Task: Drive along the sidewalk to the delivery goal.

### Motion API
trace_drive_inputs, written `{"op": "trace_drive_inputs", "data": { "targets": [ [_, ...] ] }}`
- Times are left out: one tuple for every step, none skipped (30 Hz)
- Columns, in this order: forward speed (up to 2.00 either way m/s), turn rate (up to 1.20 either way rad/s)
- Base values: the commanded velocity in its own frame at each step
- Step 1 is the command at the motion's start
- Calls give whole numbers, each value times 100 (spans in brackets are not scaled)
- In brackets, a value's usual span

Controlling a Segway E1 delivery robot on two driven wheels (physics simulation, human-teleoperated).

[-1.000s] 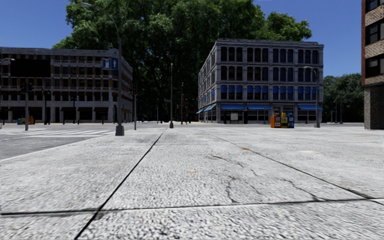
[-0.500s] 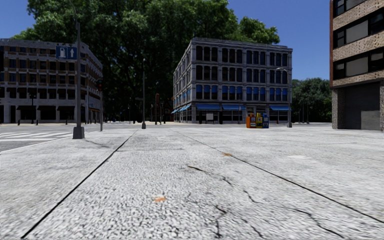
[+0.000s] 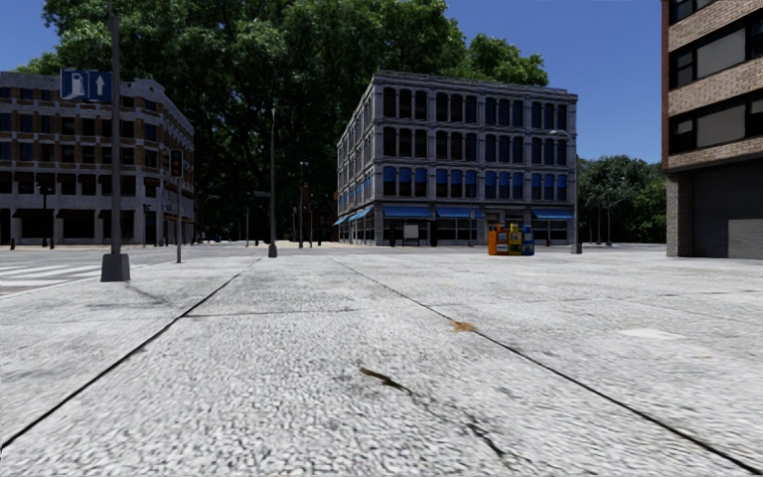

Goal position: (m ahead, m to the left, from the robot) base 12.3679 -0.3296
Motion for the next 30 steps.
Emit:
{"op": "trace_drive_inputs", "data": {
  "targets": [
    [194,0],
    [194,0],
    [194,0],
    [194,0],
    [194,0],
    [194,0],
    [194,0],
    [194,0],
    [194,0],
    [194,0],
    [194,0],
    [194,0],
    [194,0],
    [194,0],
    [194,0],
    [194,0],
    [194,0],
    [194,0],
    [194,0],
    [194,0],
    [194,0],
    [194,0],
    [194,0],
    [194,0],
    [194,0],
    [194,0],
    [194,0],
    [194,0],
    [194,0],
    [194,0]
  ]
}}
